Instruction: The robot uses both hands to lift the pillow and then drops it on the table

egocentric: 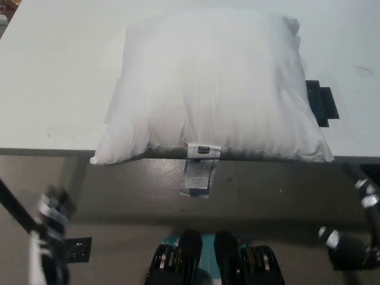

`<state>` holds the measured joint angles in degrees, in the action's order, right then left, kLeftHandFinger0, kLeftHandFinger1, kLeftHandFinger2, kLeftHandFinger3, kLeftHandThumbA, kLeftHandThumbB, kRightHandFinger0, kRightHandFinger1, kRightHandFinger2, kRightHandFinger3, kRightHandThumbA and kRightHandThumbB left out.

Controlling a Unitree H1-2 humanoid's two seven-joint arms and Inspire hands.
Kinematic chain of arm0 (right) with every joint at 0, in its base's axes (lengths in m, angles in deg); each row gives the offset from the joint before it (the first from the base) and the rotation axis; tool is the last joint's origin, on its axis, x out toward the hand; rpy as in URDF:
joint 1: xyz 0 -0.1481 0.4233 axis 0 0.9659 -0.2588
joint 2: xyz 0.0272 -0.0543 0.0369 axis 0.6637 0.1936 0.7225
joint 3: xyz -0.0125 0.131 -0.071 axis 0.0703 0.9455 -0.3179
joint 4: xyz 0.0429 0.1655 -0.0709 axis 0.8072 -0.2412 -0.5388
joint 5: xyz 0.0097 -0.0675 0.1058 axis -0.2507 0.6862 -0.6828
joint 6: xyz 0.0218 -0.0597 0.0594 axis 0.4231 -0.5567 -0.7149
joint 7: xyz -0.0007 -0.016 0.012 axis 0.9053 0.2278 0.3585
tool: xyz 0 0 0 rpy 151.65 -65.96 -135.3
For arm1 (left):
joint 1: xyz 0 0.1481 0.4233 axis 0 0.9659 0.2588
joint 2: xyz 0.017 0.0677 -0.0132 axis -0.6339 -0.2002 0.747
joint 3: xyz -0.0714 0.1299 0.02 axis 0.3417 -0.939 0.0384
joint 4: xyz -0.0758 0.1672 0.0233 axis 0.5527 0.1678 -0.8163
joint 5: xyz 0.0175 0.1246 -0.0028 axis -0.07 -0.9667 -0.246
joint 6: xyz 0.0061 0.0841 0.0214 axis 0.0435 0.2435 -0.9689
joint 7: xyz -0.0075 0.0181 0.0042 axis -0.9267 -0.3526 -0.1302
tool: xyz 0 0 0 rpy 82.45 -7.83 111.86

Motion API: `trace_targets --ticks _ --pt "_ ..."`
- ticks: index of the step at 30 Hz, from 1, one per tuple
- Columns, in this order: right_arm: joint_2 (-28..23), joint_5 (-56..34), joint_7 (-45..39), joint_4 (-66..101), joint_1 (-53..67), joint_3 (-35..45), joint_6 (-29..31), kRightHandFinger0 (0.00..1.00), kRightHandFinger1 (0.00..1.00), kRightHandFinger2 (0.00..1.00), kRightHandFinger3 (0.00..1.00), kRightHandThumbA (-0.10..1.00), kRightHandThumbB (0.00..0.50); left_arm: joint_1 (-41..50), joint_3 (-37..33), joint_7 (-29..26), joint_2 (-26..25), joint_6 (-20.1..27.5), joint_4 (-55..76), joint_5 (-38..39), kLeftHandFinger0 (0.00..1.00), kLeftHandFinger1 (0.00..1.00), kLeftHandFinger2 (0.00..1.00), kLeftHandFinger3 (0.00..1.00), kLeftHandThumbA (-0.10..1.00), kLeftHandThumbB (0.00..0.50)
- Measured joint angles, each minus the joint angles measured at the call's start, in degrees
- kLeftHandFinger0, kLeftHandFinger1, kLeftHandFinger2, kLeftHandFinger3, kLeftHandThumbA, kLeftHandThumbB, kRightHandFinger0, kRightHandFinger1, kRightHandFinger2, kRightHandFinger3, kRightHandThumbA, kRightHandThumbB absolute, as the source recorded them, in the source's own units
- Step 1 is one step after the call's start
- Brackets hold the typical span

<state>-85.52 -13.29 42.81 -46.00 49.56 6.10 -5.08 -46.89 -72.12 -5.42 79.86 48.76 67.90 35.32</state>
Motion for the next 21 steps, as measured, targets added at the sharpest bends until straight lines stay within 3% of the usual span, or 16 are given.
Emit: trace_targets --ticks 3,6,7,9,10,14,15,18,21 --pt "-1.7 -1.7 -0.5 3.7 -5.1 3.2 -1.7 1.00 1.00 1.00 1.00 1.00 0.321 -4.9 3.1 -0.5 -2.8 0.3 5.6 0.0 1.00 1.00 1.00 1.00 1.00 0.162" --pt "-4.2 -3.5 -1.2 5.4 -12.2 5.7 -4.2 1.00 1.00 1.00 1.00 1.00 0.322 -11.6 6.1 -1.1 -7.4 0.3 8.6 -0.4 1.00 1.00 1.00 1.00 1.00 0.161" --pt "-5.0 -4.3 -1.5 6.4 -14.6 6.5 -5.2 1.00 1.00 1.00 1.00 1.00 0.293 -13.8 7.0 -1.2 -8.7 0.3 9.6 -0.5 1.00 1.00 1.00 1.00 1.00 0.118" --pt "-6.1 -5.5 -2.0 6.9 -19.5 7.5 -6.8 1.00 1.00 1.00 1.00 1.00 0.296 -18.1 8.3 -1.6 -11.5 0.2 10.2 -0.7 1.00 1.00 1.00 1.00 1.00 0.123" --pt "-6.4 -6.0 -2.3 6.9 -21.8 7.6 -7.6 1.00 1.00 1.00 1.00 1.00 0.286 -20.3 8.7 -1.8 -12.8 -0.1 10.3 -0.8 1.00 1.00 1.00 1.00 1.00 0.161" --pt "-7.3 -8.5 -3.7 6.8 -29.9 8.0 -11.1 1.00 1.00 1.00 1.00 1.00 0.300 -29.4 9.9 -2.4 -16.6 -1.5 10.2 -1.0 1.00 1.00 1.00 1.00 1.00 0.140" --pt "-7.4 -8.8 -3.9 6.2 -31.1 7.9 -11.5 1.00 1.00 1.00 1.00 1.00 0.296 -30.8 10.0 -2.5 -17.0 -1.7 9.2 -1.1 1.00 1.00 1.00 1.00 1.00 0.169" --pt "-7.4 -9.2 -4.5 2.6 -36.4 7.3 -13.0 1.00 1.00 1.00 1.00 1.00 0.332 -37.8 9.9 -2.7 -18.5 -2.7 3.3 -1.5 1.00 1.00 1.00 1.00 1.00 0.107" --pt "-7.4 -8.8 -4.9 -1.8 -41.3 6.1 -14.4 1.00 1.00 1.00 1.00 1.00 0.339 -44.0 9.1 -2.8 -19.9 -3.1 -3.1 -2.0 1.00 1.00 1.00 1.00 1.00 0.108"
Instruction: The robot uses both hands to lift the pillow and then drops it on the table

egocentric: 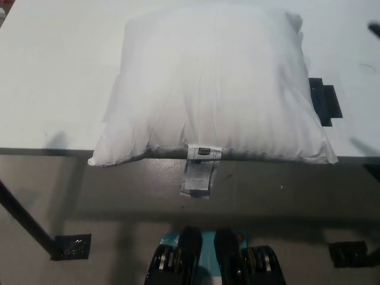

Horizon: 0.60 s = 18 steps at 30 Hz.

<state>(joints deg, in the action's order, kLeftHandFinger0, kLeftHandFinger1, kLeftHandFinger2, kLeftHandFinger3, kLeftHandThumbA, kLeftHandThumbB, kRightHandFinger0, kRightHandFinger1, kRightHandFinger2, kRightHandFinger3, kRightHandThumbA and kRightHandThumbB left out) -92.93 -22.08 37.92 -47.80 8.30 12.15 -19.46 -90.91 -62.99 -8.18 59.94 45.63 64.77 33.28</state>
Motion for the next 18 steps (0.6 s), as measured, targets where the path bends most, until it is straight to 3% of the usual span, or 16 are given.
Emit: trace_targets --ticks 1,2,9,10,13,14,16,18 --pt "0.0 0.3 -0.1 -1.2 -1.8 -0.6 -0.6 1.00 1.00 1.00 1.00 1.00 0.339 -2.4 -0.4 0.0 -0.6 -0.2 -2.3 -0.2 1.00 1.00 1.00 1.00 1.00 0.108" --pt "0.0 0.7 -0.2 -2.0 -3.1 -1.0 -1.0 1.00 1.00 1.00 1.00 1.00 0.344 -4.0 -0.7 0.0 -1.1 -0.4 -3.5 -0.4 1.00 1.00 1.00 1.00 1.00 0.146" --pt "1.0 4.7 -0.2 -10.1 -7.3 -5.7 -2.8 1.00 1.00 1.00 1.00 1.00 0.340 -9.4 -4.0 -2.2 -2.8 0.6 -16.4 -6.8 1.00 1.00 1.00 1.00 1.00 0.164" --pt "1.2 5.2 -0.2 -10.6 -7.3 -6.2 -3.0 1.00 1.00 1.00 1.00 1.00 0.357 -9.3 -4.3 -2.5 -2.8 0.7 -17.2 -7.6 1.00 1.00 1.00 1.00 1.00 0.121" --pt "1.3 7.3 -0.3 -17.5 -8.9 -9.5 -3.1 1.00 1.00 1.00 1.00 1.00 0.367 -10.4 -5.6 -4.1 -2.8 2.0 -23.8 -9.9 1.00 1.00 1.00 1.00 1.00 0.147" --pt "1.5 7.7 -0.3 -19.4 -9.4 -10.2 -3.1 1.00 1.00 1.00 1.00 1.00 0.365 -10.7 -6.1 -4.4 -2.8 2.1 -25.8 -10.5 1.00 1.00 1.00 1.00 1.00 0.076" --pt "1.8 8.6 -0.3 -26.2 -10.6 -12.4 -3.1 1.00 1.00 1.00 1.00 1.00 0.366 -11.2 -7.7 -5.2 -2.7 2.8 -31.8 -11.4 1.00 1.00 1.00 1.00 1.00 0.064" --pt "2.1 8.9 -0.4 -31.7 -11.4 -13.9 -3.1 1.00 1.00 1.00 1.00 1.00 0.339 -11.2 -8.8 -5.8 -2.6 3.2 -37.0 -11.8 1.00 1.00 1.00 1.00 1.00 0.121"
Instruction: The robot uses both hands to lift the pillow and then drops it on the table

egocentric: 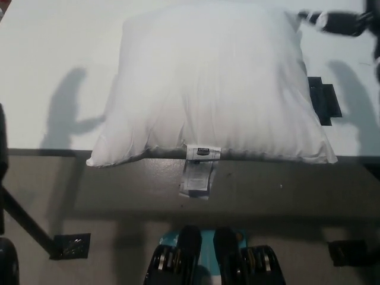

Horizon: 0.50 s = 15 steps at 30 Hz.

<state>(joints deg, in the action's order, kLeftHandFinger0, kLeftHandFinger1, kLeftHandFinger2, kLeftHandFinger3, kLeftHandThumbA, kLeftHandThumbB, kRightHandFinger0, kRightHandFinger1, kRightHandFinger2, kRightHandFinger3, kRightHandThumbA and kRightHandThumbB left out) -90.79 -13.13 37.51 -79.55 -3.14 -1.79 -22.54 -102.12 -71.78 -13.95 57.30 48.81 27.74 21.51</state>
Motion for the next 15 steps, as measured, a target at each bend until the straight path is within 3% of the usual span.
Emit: trace_targets --ticks 2,3,5,11,12,13,15 --pt "0.6 0.1 0.0 -5.2 -0.3 -0.8 0.1 1.00 1.00 1.00 1.00 1.00 0.328 0.1 -1.3 -0.7 0.1 0.2 -6.6 -0.5 1.00 1.00 1.00 1.00 1.00 0.109" --pt "0.8 0.2 0.0 -7.3 -0.4 -1.1 0.2 1.00 1.00 1.00 1.00 1.00 0.357 0.1 -2.0 -1.1 0.1 0.2 -9.5 -0.7 1.00 1.00 1.00 1.00 1.00 0.109" --pt "1.5 0.3 -0.1 -11.9 -0.5 -1.8 0.3 1.00 1.00 1.00 1.00 1.00 0.365 0.1 -3.3 -1.6 0.1 0.3 -15.7 -1.1 1.00 1.00 1.00 1.00 1.00 0.092" --pt "3.0 0.5 -0.6 -19.0 -0.4 -3.6 1.9 1.00 1.00 1.00 1.00 1.00 0.386 2.5 -5.2 -2.0 0.9 1.0 -31.2 0.0 1.00 1.00 1.00 1.00 1.00 0.108" --pt "3.1 0.5 -0.8 -19.0 -0.4 -3.8 2.0 1.00 1.00 1.00 1.00 1.00 0.397 3.2 -5.2 -1.9 1.4 1.0 -32.2 0.4 1.00 1.00 1.00 1.00 1.00 0.083" --pt "3.2 0.5 -0.8 -19.0 -0.4 -3.9 2.1 1.00 1.00 1.00 1.00 1.00 0.378 3.5 -5.1 -1.8 1.7 1.0 -32.9 0.7 1.00 1.00 1.00 1.00 1.00 0.054" --pt "3.6 0.5 -1.1 -19.0 -0.4 -4.0 2.6 1.00 1.00 1.00 1.00 1.00 0.357 4.7 -5.0 -1.4 2.9 1.1 -33.6 1.8 1.00 1.00 1.00 1.00 1.00 0.077"
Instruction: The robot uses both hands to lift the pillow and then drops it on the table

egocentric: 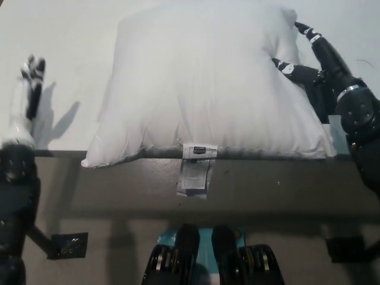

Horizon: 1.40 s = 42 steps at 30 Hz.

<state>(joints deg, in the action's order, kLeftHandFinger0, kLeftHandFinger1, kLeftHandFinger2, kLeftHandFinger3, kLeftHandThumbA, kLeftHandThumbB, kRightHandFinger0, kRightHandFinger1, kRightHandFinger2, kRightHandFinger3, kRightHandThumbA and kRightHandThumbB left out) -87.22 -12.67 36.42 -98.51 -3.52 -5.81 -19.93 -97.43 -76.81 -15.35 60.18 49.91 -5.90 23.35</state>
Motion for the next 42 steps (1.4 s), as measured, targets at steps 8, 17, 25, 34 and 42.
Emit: trace_targets --ticks 8,17,25,34,42 --pt "3.1 -0.9 -0.7 -1.5 0.0 0.8 1.2 1.00 1.00 1.00 1.00 1.00 0.356 0.2 0.2 0.2 2.0 1.3 -0.6 2.8 1.00 1.00 1.00 1.00 1.00 0.152" --pt "6.0 -3.9 -0.8 -5.2 0.4 4.1 3.1 1.00 1.00 1.00 1.00 1.00 0.294 -0.4 -0.3 0.2 3.9 1.9 -1.0 4.5 1.00 1.00 1.00 1.00 1.00 0.170" --pt "8.9 -8.5 -0.8 -13.0 0.6 9.8 7.7 1.00 1.00 1.00 1.00 1.00 0.268 -1.9 -0.9 0.9 7.1 2.1 -2.1 5.3 1.00 1.00 1.00 1.00 1.00 0.164" --pt "11.2 -13.1 0.3 -19.4 0.5 14.7 9.8 1.00 1.00 1.00 1.00 1.00 0.238 -4.8 -0.4 2.3 10.7 2.2 -6.1 7.7 1.00 1.00 1.00 1.00 1.00 0.189" --pt "11.2 -15.2 0.7 -23.4 0.1 15.3 12.4 1.00 1.00 1.00 1.00 1.00 0.271 -6.2 -2.1 2.3 13.0 2.7 -8.1 7.8 1.00 1.00 1.00 1.00 1.00 0.219"
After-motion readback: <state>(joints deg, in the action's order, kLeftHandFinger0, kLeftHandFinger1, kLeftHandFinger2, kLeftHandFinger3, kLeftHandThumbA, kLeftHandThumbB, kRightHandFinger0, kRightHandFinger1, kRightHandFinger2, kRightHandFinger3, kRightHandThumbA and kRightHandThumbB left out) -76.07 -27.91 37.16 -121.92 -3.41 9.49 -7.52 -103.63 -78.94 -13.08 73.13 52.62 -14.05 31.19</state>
